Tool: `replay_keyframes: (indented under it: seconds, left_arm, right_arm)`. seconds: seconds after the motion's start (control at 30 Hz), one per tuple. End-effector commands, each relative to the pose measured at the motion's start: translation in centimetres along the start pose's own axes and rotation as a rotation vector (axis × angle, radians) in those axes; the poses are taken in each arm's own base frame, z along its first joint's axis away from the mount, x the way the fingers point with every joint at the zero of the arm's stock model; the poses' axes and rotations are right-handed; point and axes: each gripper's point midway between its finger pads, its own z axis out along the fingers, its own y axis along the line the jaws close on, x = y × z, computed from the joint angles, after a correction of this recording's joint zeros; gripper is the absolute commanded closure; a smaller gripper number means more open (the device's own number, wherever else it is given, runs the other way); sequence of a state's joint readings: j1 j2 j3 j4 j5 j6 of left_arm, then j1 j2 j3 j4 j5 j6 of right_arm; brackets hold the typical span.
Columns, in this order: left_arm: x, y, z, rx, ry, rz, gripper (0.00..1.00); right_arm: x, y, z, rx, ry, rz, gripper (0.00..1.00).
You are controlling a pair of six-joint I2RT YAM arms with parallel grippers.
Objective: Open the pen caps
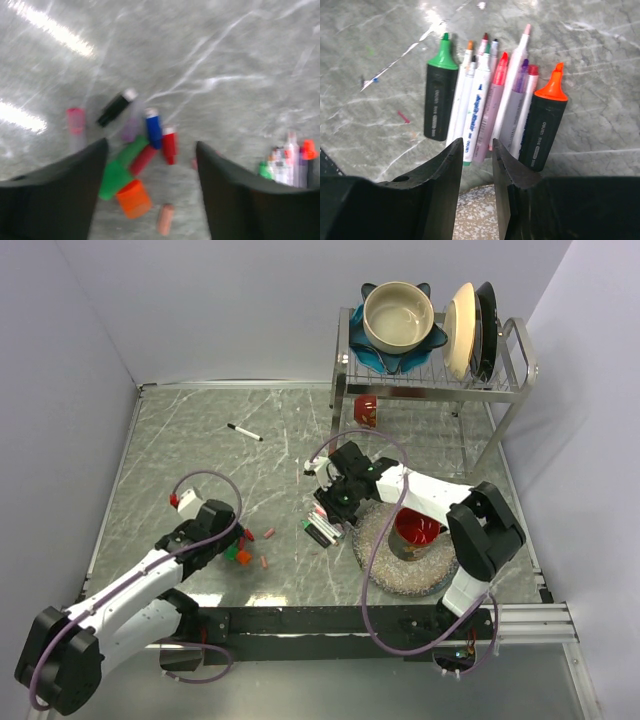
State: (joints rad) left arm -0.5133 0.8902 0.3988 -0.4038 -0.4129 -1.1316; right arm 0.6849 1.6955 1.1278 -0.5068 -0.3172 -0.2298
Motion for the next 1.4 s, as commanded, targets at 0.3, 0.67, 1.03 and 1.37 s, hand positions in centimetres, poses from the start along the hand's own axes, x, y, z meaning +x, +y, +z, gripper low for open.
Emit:
replay_keyframes:
  seconds: [0.3,0.67,1.03,1.37]
  left_arm:
    - [-11.8,-11.4,2.5,0.095,-0.078,0.009,0.01]
    - [-15.2,-14.5,14.4,-0.233,0.103,0.072,0.16]
    - [-16.7,-16.8,20.5,-0.282,0.091,0.129,0.26]
    - [-15.8,-15.8,23.9,-0.327,0.110,0.181,0.38]
  right_arm:
    - [-3.0,2.7,-4.5,-0.093,-0.130,-0.165,0.63]
    - [-4.1,3.5,-6.6,-0.097,-0.196,-0.193,0.63]
    - [-3.9,4.0,-6.5,-0.123,-0.188,-0.195,0.64]
    - [-3.9,4.1,-6.4,-0.125,-0.186,-0.204,0.64]
